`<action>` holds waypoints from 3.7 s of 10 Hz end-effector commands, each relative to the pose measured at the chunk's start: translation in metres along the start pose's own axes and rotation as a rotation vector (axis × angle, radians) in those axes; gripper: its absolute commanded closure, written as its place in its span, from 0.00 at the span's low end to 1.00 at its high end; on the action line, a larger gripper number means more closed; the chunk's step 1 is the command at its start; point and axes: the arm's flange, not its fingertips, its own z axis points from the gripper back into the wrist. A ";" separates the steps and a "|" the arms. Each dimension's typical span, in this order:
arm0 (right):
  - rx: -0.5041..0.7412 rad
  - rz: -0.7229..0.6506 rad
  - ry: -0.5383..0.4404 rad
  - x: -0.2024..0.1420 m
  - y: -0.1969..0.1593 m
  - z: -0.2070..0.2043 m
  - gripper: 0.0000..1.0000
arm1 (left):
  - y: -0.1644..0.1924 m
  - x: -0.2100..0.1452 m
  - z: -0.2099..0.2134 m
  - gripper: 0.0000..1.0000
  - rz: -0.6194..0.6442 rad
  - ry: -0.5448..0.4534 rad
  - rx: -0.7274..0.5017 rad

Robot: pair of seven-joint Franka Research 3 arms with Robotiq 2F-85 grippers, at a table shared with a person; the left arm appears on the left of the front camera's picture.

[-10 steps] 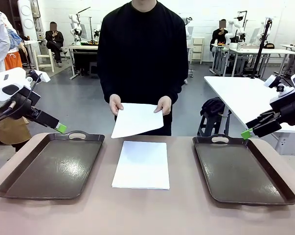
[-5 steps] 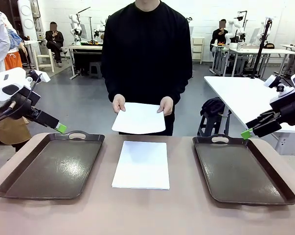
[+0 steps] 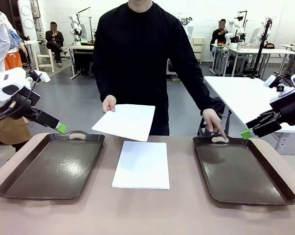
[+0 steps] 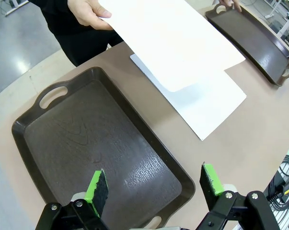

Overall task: Sort the A4 documents.
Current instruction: Receive the A4 Paper.

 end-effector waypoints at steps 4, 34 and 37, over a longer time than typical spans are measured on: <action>0.005 -0.010 -0.024 0.002 0.002 -0.001 0.00 | 0.001 0.000 0.000 0.00 0.000 -0.003 -0.006; 0.324 -1.181 0.065 0.091 0.053 -0.185 0.00 | 0.001 0.000 0.000 0.00 0.000 -0.003 -0.006; 0.358 -1.273 0.044 0.093 0.032 -0.212 0.00 | 0.001 0.000 0.000 0.00 0.000 -0.003 -0.006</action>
